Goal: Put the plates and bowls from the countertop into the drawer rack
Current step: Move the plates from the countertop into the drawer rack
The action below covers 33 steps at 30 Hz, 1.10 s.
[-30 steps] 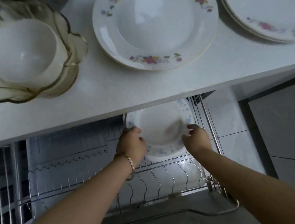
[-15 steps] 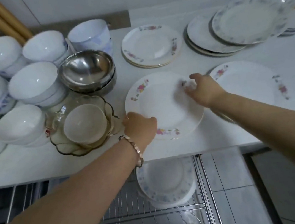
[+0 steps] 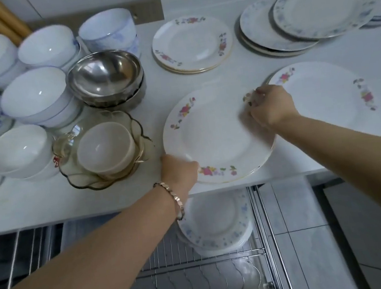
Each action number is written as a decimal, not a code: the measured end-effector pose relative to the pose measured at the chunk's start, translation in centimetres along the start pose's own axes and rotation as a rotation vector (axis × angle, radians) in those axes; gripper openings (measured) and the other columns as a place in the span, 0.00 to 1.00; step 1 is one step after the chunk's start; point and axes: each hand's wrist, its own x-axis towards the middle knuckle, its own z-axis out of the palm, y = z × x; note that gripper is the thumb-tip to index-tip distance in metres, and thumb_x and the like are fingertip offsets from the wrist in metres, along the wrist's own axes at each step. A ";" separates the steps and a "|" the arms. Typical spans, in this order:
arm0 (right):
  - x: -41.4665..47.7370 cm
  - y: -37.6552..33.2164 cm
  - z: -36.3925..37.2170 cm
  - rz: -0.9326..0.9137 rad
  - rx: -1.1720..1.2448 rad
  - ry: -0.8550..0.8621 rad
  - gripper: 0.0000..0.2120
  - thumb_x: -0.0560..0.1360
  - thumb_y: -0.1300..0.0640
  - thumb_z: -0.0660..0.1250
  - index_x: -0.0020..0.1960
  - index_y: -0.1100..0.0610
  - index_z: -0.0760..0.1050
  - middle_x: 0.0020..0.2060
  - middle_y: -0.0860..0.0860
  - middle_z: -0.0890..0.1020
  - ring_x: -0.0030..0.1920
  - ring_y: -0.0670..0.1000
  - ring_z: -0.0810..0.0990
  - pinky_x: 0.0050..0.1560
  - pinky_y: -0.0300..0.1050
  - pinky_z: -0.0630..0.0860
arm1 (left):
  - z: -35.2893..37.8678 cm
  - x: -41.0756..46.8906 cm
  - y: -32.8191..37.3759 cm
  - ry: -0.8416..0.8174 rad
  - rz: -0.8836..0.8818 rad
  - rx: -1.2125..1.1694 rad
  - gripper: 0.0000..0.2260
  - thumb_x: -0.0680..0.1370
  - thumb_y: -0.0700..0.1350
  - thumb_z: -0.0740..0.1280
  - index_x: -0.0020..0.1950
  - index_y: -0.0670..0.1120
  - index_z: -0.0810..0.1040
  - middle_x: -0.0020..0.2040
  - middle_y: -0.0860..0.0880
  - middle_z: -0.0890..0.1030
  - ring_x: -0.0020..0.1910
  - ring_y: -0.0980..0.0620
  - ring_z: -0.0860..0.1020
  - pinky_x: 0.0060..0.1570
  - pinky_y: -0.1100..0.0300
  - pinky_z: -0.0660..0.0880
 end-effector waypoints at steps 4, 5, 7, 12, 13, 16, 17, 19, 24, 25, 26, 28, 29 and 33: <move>-6.0 2.3 -3.2 0.070 0.118 -0.014 0.12 0.70 0.67 0.62 0.52 0.65 0.78 0.38 0.60 0.80 0.33 0.57 0.78 0.33 0.39 0.75 | -2.4 -4.1 -2.6 -0.184 0.114 -0.035 0.11 0.70 0.34 0.68 0.51 0.41 0.75 0.48 0.45 0.81 0.46 0.47 0.81 0.49 0.50 0.81; -9.0 3.1 -4.0 0.118 0.142 -0.017 0.13 0.69 0.69 0.63 0.52 0.65 0.78 0.35 0.58 0.79 0.27 0.53 0.76 0.25 0.34 0.73 | -3.4 -5.7 -3.6 -0.228 0.121 0.023 0.15 0.69 0.35 0.69 0.55 0.41 0.75 0.51 0.45 0.81 0.49 0.46 0.81 0.50 0.47 0.81; -13.5 4.4 -4.4 0.208 0.187 -0.043 0.15 0.69 0.70 0.64 0.55 0.62 0.78 0.31 0.54 0.77 0.23 0.49 0.74 0.17 0.30 0.69 | -4.9 -8.1 -5.1 -0.301 0.117 0.087 0.25 0.66 0.39 0.70 0.62 0.42 0.71 0.54 0.44 0.81 0.52 0.45 0.81 0.50 0.45 0.81; -19.8 6.5 -3.7 0.383 0.232 -0.114 0.19 0.71 0.68 0.68 0.60 0.58 0.70 0.39 0.52 0.78 0.26 0.48 0.76 0.19 0.34 0.72 | -6.5 -10.4 -8.7 -0.373 0.087 0.251 0.22 0.71 0.35 0.69 0.57 0.47 0.61 0.49 0.51 0.74 0.47 0.54 0.75 0.44 0.55 0.79; -21.4 6.8 -3.3 0.412 0.247 -0.146 0.19 0.71 0.67 0.69 0.59 0.58 0.68 0.40 0.53 0.79 0.25 0.49 0.76 0.18 0.34 0.71 | -7.0 -11.0 -9.8 -0.401 0.079 0.294 0.22 0.71 0.35 0.68 0.56 0.48 0.59 0.47 0.52 0.72 0.44 0.57 0.74 0.40 0.59 0.78; -26.0 7.9 -1.3 0.485 0.271 -0.255 0.20 0.72 0.63 0.71 0.58 0.57 0.65 0.38 0.55 0.79 0.24 0.51 0.76 0.17 0.33 0.71 | -8.5 -11.8 -13.5 -0.446 0.017 0.402 0.23 0.71 0.35 0.68 0.56 0.47 0.58 0.45 0.51 0.73 0.42 0.58 0.74 0.35 0.63 0.75; -27.0 8.3 -0.4 0.504 0.258 -0.280 0.20 0.72 0.62 0.70 0.59 0.58 0.65 0.34 0.54 0.78 0.25 0.50 0.76 0.17 0.31 0.70 | -8.7 -11.7 -14.6 -0.447 -0.021 0.433 0.22 0.71 0.35 0.68 0.55 0.47 0.58 0.45 0.51 0.74 0.42 0.57 0.74 0.35 0.63 0.75; -28.0 9.2 1.6 0.555 0.232 -0.319 0.20 0.73 0.62 0.69 0.61 0.62 0.66 0.30 0.52 0.77 0.25 0.50 0.75 0.16 0.30 0.69 | -8.9 -10.9 -16.6 -0.461 -0.120 0.483 0.21 0.70 0.34 0.68 0.55 0.45 0.60 0.47 0.49 0.75 0.44 0.54 0.76 0.36 0.61 0.77; -26.8 12.5 8.1 0.746 0.233 -0.368 0.25 0.68 0.68 0.71 0.64 0.64 0.70 0.40 0.58 0.80 0.33 0.55 0.78 0.27 0.43 0.78 | -7.7 -6.0 -20.3 -0.467 -0.255 0.505 0.21 0.69 0.33 0.70 0.58 0.40 0.69 0.56 0.42 0.77 0.54 0.46 0.78 0.35 0.56 0.80; -26.2 13.0 9.4 0.761 0.243 -0.360 0.25 0.68 0.69 0.71 0.64 0.64 0.71 0.43 0.60 0.81 0.36 0.57 0.79 0.31 0.45 0.79 | -7.1 -4.7 -20.6 -0.443 -0.245 0.521 0.21 0.68 0.33 0.71 0.59 0.40 0.69 0.57 0.42 0.77 0.54 0.45 0.78 0.38 0.54 0.80; -25.4 13.4 10.6 0.775 0.260 -0.340 0.25 0.68 0.69 0.71 0.64 0.63 0.71 0.45 0.61 0.80 0.37 0.58 0.79 0.32 0.44 0.79 | -6.4 -3.5 -20.8 -0.422 -0.227 0.534 0.22 0.68 0.33 0.71 0.60 0.40 0.69 0.58 0.42 0.77 0.54 0.45 0.77 0.39 0.53 0.80; -23.4 14.2 12.7 0.792 0.293 -0.294 0.24 0.70 0.68 0.70 0.64 0.62 0.71 0.50 0.62 0.81 0.44 0.61 0.81 0.36 0.42 0.77 | -5.0 -1.0 -20.9 -0.369 -0.184 0.552 0.23 0.68 0.33 0.71 0.61 0.39 0.70 0.58 0.42 0.77 0.53 0.45 0.77 0.39 0.56 0.78; -22.3 14.6 13.7 0.794 0.302 -0.274 0.23 0.71 0.67 0.69 0.65 0.62 0.70 0.53 0.62 0.81 0.47 0.60 0.81 0.41 0.43 0.75 | -4.2 0.2 -20.8 -0.341 -0.159 0.556 0.23 0.67 0.34 0.71 0.61 0.39 0.71 0.58 0.42 0.78 0.54 0.44 0.77 0.41 0.56 0.78; -17.7 15.9 16.8 0.764 0.342 -0.160 0.19 0.76 0.64 0.63 0.66 0.60 0.70 0.54 0.61 0.81 0.39 0.55 0.77 0.40 0.45 0.77 | -1.2 4.9 -20.1 -0.255 -0.075 0.560 0.25 0.67 0.33 0.71 0.63 0.39 0.72 0.60 0.41 0.78 0.59 0.42 0.77 0.54 0.52 0.77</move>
